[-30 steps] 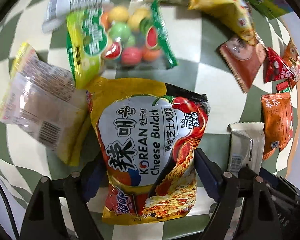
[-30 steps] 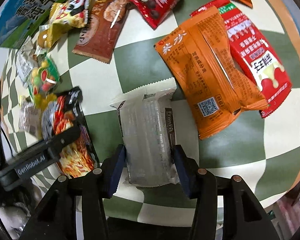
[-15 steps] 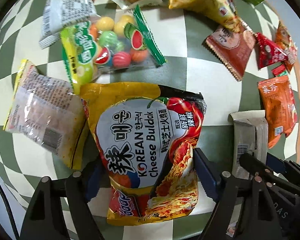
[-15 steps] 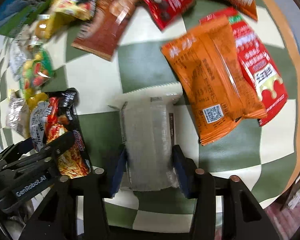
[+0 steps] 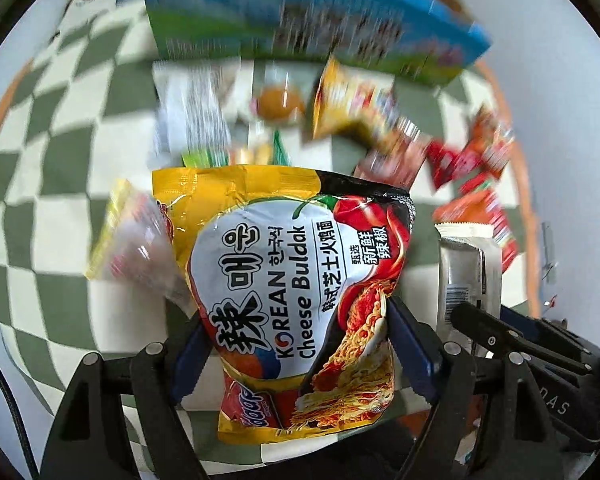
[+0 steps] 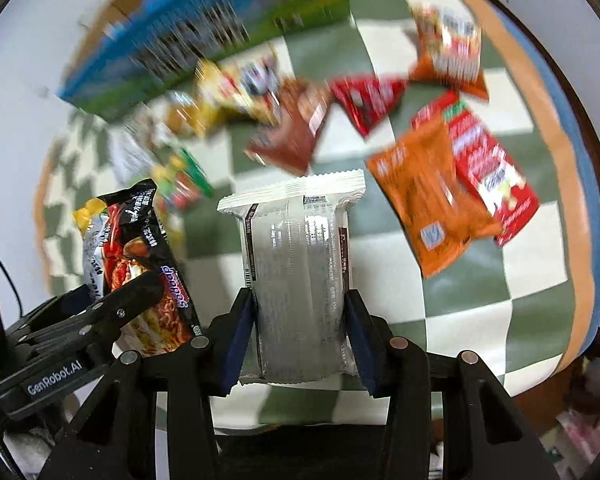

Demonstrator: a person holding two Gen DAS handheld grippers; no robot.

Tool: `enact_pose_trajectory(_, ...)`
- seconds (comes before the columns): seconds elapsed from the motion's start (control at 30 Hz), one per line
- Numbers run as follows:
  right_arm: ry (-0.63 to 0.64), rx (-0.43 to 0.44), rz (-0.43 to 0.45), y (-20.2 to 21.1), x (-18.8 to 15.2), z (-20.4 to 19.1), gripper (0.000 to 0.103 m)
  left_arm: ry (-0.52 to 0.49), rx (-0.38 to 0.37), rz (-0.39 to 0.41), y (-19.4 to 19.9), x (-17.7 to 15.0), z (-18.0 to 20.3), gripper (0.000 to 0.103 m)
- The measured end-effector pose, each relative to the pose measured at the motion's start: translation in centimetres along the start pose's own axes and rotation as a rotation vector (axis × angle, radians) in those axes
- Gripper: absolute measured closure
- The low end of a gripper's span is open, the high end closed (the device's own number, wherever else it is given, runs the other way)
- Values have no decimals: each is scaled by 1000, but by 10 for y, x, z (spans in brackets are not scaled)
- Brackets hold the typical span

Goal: Organize snacks
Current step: 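Lift both held packs and carry them over the cardboard box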

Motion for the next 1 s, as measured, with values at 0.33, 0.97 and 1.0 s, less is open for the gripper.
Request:
enact_pose_trajectory(0.33, 92, 160, 181, 107, 89, -72, 55, -19, 15, 215, 128, 86, -15, 22)
enact_pose_trajectory(0.97, 216, 81, 123, 1, 313, -164, 55, 56, 54, 58, 39, 303, -98, 22)
enact_pose_trajectory(1.0, 221, 65, 115, -11, 321, -165, 55, 58, 50, 35, 28, 308, -103, 22)
Point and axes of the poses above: each gripper's, at about its wrist camera, not at the fingertips, and y roughly against the way its jaws point, z to its right, x to its top, the point moved 4 cm from there along -y, roughly the way its jaws point, and after that the axes turned 11 degrees about -y, right-handed, at the moved point
